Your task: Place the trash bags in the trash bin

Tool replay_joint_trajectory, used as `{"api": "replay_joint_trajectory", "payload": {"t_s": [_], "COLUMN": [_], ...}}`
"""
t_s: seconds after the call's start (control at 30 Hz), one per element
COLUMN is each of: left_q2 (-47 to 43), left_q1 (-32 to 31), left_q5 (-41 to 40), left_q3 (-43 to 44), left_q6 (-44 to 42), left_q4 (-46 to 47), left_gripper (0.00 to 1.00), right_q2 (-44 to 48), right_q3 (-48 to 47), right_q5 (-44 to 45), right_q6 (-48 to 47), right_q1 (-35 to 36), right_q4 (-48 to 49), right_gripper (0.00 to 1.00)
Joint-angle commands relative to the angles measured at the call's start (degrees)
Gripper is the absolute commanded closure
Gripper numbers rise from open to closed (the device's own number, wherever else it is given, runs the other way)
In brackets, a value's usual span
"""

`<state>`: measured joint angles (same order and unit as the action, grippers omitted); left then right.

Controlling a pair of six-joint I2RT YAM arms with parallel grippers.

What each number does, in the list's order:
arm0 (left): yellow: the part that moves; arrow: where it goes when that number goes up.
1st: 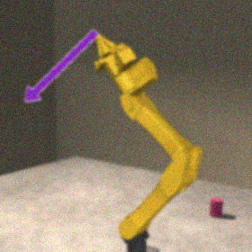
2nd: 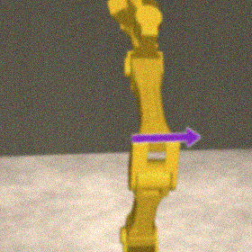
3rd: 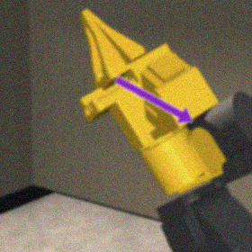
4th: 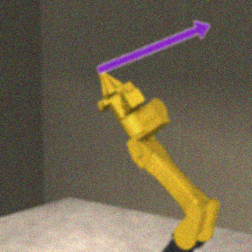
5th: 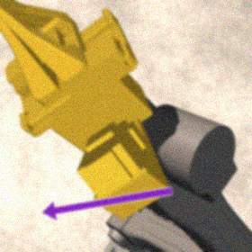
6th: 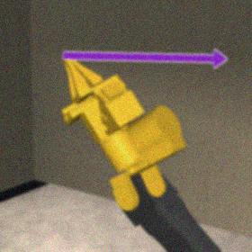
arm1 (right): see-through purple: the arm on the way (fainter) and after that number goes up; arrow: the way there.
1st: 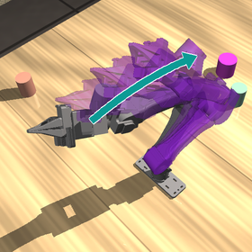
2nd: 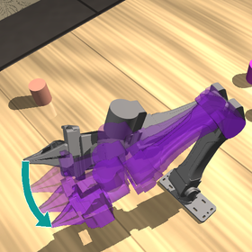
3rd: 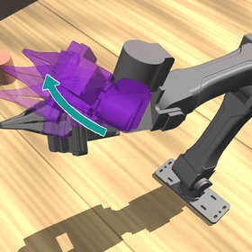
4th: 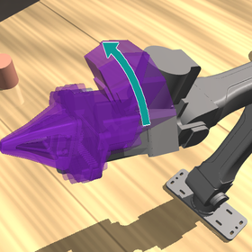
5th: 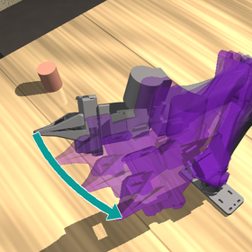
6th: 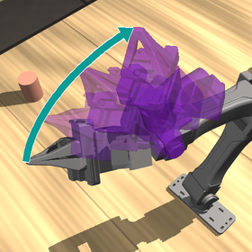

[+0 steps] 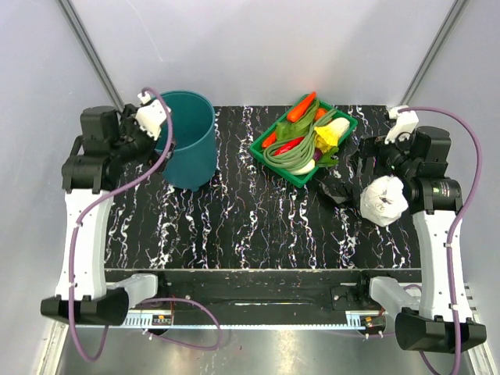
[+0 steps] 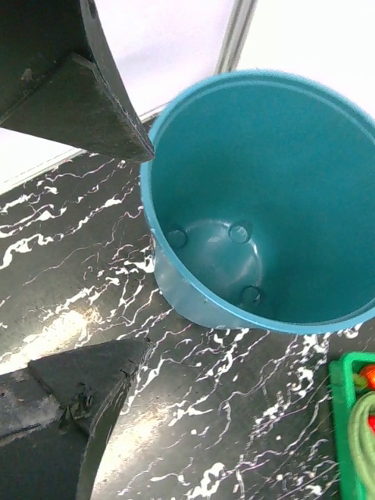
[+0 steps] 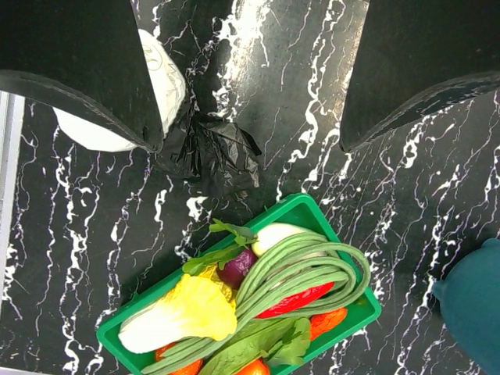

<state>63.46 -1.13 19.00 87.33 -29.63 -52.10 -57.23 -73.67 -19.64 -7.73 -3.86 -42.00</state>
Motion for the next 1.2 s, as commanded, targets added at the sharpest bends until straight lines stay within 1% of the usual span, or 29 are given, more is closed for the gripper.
{"api": "replay_joint_trajectory", "payload": {"t_s": [0.0,0.17,0.33,0.53,0.57,0.6,0.63,0.7,0.77,0.87,1.0,1.1,1.17], "left_q2": [6.1,11.1,15.4,18.4,18.5,18.7,18.9,18.8,18.4,17.3,18.6,20.5,21.3], "left_q1": [-0.5,-5.2,-9.2,-10.7,-10.7,-10.7,-10.6,-10.7,-10.7,-10.6,-10.7,-10.7,-10.7], "left_q5": [7.0,4.4,0.9,-2.0,-2.3,-2.9,-3.4,-4.9,-5.8,-6.1,-3.2,-0.2,2.1], "left_q3": [5.5,5.7,5.9,6.0,6.0,5.8,6.0,5.9,5.0,3.6,4.2,6.3,6.8], "left_q6": [-11.7,-20.4,-21.9,-21.1,-21.1,-21.1,-21.5,-22.4,-23.6,-24.7,-22.9,-20.5,-18.7], "left_q4": [-7.4,-9.4,-8.9,-5.1,-4.9,-4.5,-4.3,-4.2,-4.6,-4.5,-4.4,-4.9,-4.9], "left_gripper": [0.01,0.01,0.01,0.02,0.03,0.08,0.18,0.27,0.31,0.32,0.36,0.42,0.5], "right_q2": [0.0,0.1,0.5,0.4,0.3,0.5,0.7,1.3,1.8,2.3,2.1,1.6,1.7], "right_q3": [-0.4,0.2,1.4,2.7,2.7,2.8,2.8,2.9,2.8,3.1,3.2,3.0,3.1], "right_q5": [-2.9,-3.3,-2.9,-3.1,-3.0,-2.9,-2.7,-2.3,-2.2,-2.1,-1.9,-2.2,-2.4], "right_q6": [-1.3,-1.8,-2.4,-2.6,-2.6,-2.6,-2.6,-2.7,-2.9,-3.1,-3.0,-2.4,-2.5], "right_q1": [0.0,0.0,0.0,0.0,0.0,0.0,0.0,0.0,0.0,0.0,0.1,0.0,0.0], "right_q4": [-0.1,-0.7,-0.8,-0.8,-0.9,-0.9,-1.0,-0.8,-0.8,-0.9,-0.8,-0.9,-0.8], "right_gripper": [0.0,0.0,0.0,0.0,0.0,0.0,0.0,0.0,0.0,0.0,0.0,0.0,0.0]}}
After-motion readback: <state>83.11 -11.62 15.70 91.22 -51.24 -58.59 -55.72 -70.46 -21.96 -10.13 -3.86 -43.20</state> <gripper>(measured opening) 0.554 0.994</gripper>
